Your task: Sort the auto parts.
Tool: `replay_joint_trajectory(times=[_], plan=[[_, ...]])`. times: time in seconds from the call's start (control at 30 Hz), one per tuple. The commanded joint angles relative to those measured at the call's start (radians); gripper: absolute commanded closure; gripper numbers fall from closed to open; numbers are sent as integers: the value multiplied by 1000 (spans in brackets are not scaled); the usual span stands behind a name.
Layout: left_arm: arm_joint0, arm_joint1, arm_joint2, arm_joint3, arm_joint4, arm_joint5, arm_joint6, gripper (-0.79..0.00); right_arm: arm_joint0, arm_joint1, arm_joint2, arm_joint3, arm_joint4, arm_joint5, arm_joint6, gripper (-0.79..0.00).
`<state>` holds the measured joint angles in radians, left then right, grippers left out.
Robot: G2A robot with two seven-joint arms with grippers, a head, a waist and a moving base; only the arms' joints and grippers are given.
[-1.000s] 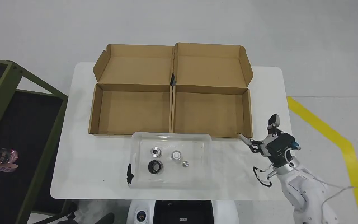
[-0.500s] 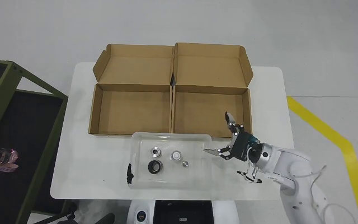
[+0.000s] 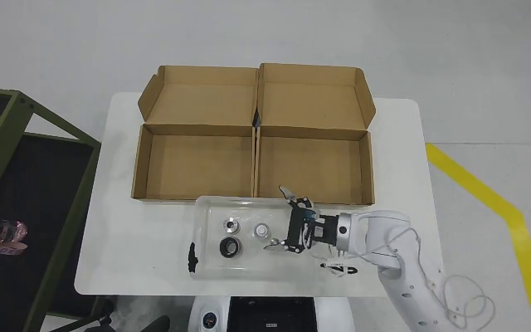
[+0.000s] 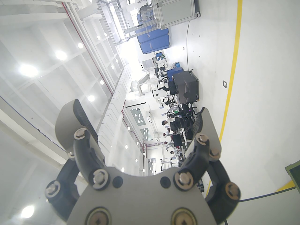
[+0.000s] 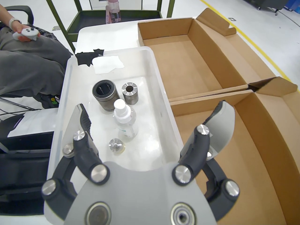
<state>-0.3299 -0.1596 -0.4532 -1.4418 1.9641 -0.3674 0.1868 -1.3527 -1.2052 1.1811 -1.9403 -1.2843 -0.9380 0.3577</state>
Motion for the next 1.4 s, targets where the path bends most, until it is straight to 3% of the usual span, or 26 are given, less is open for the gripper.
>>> replay_joint_trajectory(times=[0.0,0.87,0.93,1.07,1.13,1.17,1.37], plan=[[0,0,0,0,0,0,0,-785,9,0,-24,0,-8,-1,16,-785],[0,0,0,0,0,0,0,-785,76,8,-173,89,-78,28,74,-754],[0,0,0,0,0,0,0,-785,82,8,-178,99,-80,36,77,-668],[0,0,0,0,0,0,0,-785,91,10,-185,114,-89,53,90,-570],[0,0,0,0,0,0,0,-785,95,11,-190,120,-91,58,93,-483],[0,0,0,0,0,0,0,-785,97,11,-191,123,-90,59,92,-391],[0,0,0,0,0,0,0,-785,108,13,-200,130,-93,70,95,-280]])
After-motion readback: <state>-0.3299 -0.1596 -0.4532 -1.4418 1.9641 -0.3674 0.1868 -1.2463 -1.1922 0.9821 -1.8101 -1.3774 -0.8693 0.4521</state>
